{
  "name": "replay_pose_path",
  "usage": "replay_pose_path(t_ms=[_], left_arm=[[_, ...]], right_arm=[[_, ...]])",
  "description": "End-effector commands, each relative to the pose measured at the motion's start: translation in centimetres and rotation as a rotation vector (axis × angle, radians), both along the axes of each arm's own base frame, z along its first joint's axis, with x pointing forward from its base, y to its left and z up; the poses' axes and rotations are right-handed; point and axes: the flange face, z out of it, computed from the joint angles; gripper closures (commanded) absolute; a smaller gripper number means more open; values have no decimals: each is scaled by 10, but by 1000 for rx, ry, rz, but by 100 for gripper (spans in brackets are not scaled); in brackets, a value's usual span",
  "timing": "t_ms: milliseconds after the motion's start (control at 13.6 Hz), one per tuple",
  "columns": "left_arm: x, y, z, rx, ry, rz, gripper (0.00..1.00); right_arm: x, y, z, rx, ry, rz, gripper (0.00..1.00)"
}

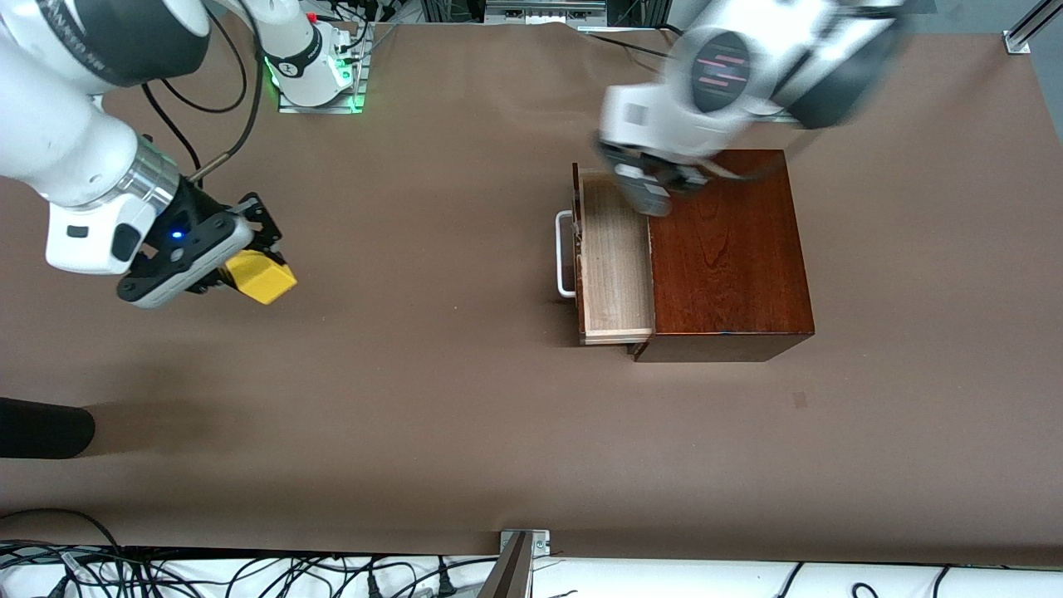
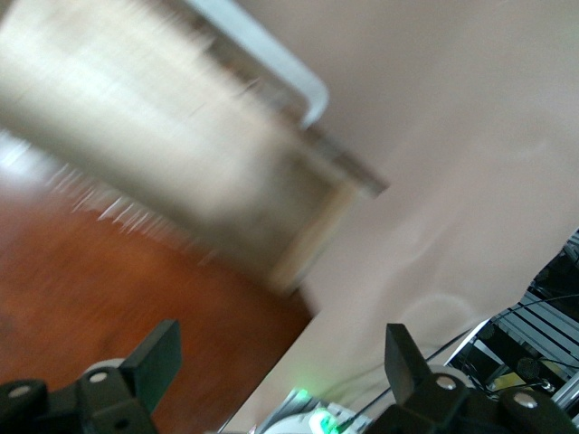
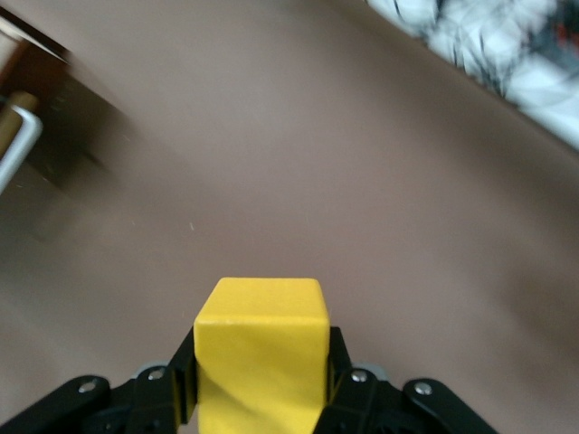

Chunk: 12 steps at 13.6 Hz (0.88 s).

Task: Open drawer, take yellow block, close drawer
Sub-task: 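Lift the cube out with the right gripper while the left gripper returns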

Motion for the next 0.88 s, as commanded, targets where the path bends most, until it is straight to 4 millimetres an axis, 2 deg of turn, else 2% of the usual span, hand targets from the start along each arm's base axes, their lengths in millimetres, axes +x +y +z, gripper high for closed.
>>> replay_pose_path(t_ms=[0,147,295,442,516,590,737,811], left_arm=[[13,-60,-29,-47,59,-34,0],[13,-98,-54,-179,-19,-172,0],[23,-114,-89,-276,-66,-330,0],[39,-120,-122,-355,-131,-541,0],[41,-121,-138,-372,-134,-590,0],[41,-120,-160,-354,-117,-609,0],[35,-112,-191,-276,-95,-655,0],[35,-102,-199,-247,-71,-656,0]], right_arm=[[-27,-23,-39,-83,55,-135,100],[-36,-35,-72,-97,56,-224,100],[-43,-40,-109,-112,67,-291,100],[-53,-46,-150,-113,79,-363,100],[-58,-48,-169,-114,83,-414,100],[-63,-49,-184,-115,86,-449,100],[-67,-50,-211,-127,76,-489,100],[-67,-50,-225,-132,69,-497,100]])
